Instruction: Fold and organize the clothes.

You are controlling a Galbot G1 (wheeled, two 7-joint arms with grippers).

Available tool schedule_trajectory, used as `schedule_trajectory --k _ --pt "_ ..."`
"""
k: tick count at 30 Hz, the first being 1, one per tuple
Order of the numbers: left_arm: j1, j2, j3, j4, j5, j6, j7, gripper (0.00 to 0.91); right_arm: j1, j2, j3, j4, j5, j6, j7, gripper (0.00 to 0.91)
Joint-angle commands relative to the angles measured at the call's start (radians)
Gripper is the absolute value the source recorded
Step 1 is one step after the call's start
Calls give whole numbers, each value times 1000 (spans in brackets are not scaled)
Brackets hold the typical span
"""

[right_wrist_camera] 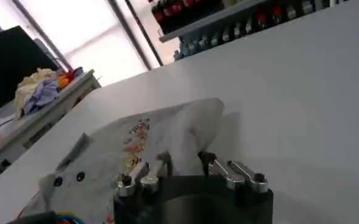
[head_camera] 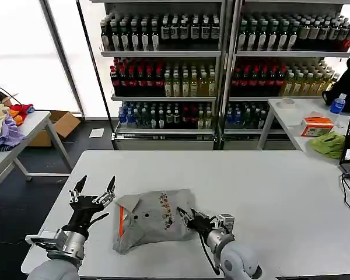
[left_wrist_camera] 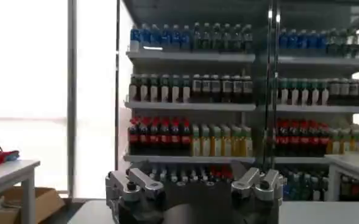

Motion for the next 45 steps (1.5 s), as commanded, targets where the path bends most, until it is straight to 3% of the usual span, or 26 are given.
schedule_trajectory --k 1,8,13,18,19,20,28,34,37,41,45 --pt "22 -8 -36 15 44 -19 20 907 -82 -58 133 94 23 -18 14 0" --pt "18 -18 -16 21 45 -19 20 907 -222 -159 303 167 -81 -94 -22 0" --pt "18 -22 -5 26 50 -20 24 907 -323 -213 438 154 -125 -80 -18 0" --pt "9 -24 12 47 65 -27 27 907 -332 -225 477 142 -120 -65 -45 0" --pt "7 -23 17 49 66 -27 29 907 -331 -225 473 147 -120 -65 -58 312" --pt "4 -22 21 51 67 -27 30 907 -325 -224 462 154 -123 -64 -58 907" --pt "-7 -24 47 49 70 -22 28 907 -276 -201 496 164 -218 1 -61 907" --pt "-10 -23 48 46 67 -21 28 907 -218 -207 511 212 -239 56 -59 907" --pt "-11 -22 49 42 65 -20 28 907 -183 -176 447 236 -240 79 -57 907" --pt "-13 -21 49 43 65 -19 28 907 -120 -122 269 191 -264 101 -42 907" --pt "-2 -24 48 40 66 -21 29 907 -74 -65 118 57 -349 204 -28 907"
